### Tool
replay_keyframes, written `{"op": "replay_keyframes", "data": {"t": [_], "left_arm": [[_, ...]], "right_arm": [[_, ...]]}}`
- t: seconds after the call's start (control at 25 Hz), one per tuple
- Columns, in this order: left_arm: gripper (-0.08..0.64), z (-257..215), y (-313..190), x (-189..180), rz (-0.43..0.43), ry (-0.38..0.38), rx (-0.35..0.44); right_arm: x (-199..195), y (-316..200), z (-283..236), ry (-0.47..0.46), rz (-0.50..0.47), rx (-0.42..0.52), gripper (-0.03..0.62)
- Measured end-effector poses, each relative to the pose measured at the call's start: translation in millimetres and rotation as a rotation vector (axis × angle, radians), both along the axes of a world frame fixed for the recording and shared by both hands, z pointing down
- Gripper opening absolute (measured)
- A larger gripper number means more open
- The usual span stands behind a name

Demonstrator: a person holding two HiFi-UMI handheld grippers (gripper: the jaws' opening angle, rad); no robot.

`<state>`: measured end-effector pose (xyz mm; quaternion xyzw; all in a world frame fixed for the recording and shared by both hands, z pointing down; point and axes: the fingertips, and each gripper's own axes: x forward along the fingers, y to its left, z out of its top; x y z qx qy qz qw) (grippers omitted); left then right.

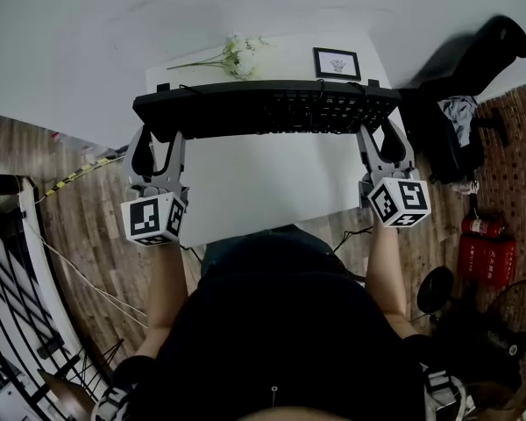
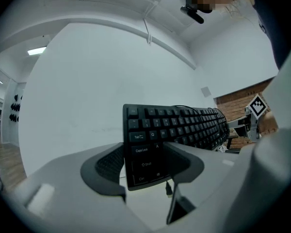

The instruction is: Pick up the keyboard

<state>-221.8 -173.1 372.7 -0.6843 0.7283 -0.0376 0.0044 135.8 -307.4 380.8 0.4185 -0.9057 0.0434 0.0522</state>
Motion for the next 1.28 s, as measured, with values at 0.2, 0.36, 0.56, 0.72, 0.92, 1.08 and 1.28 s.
{"op": "replay_keyframes", "data": {"t": [0.2, 0.36, 0.56, 0.72, 0.92, 1.08, 1.28], "left_arm": [[0.256, -17.8, 6.5, 4.3, -0.027, -0.023, 0.05], [0.256, -24.2, 9.4, 4.5, -0.04, -0.036, 0.074], [0.256, -39.3, 9.9, 7.1, -0.047, -0.049, 0.099], [0.256, -46.1, 7.6, 8.6, -0.051, -0.047, 0.109], [0.256, -40.7, 18.3, 3.1, -0.054, -0.036, 0.118], [0.256, -43.1, 13.1, 8.6, -0.054, -0.041, 0.109], [0.256, -42.4, 9.7, 11.4, -0.055, -0.038, 0.107]], "right_arm": [[0.3, -2.9, -14.8, -0.016, -0.027, 0.039, 0.227], [-0.9, -4.6, -20.7, -0.025, -0.036, 0.063, 0.227], [0.6, -6.0, -34.3, -0.03, -0.038, 0.083, 0.225], [2.4, -9.7, -43.6, -0.028, -0.035, 0.098, 0.224], [-4.0, -0.9, -43.7, -0.018, -0.039, 0.114, 0.219], [1.4, -6.7, -44.7, -0.019, -0.037, 0.108, 0.219], [3.8, -10.4, -42.4, -0.015, -0.036, 0.101, 0.218]]}}
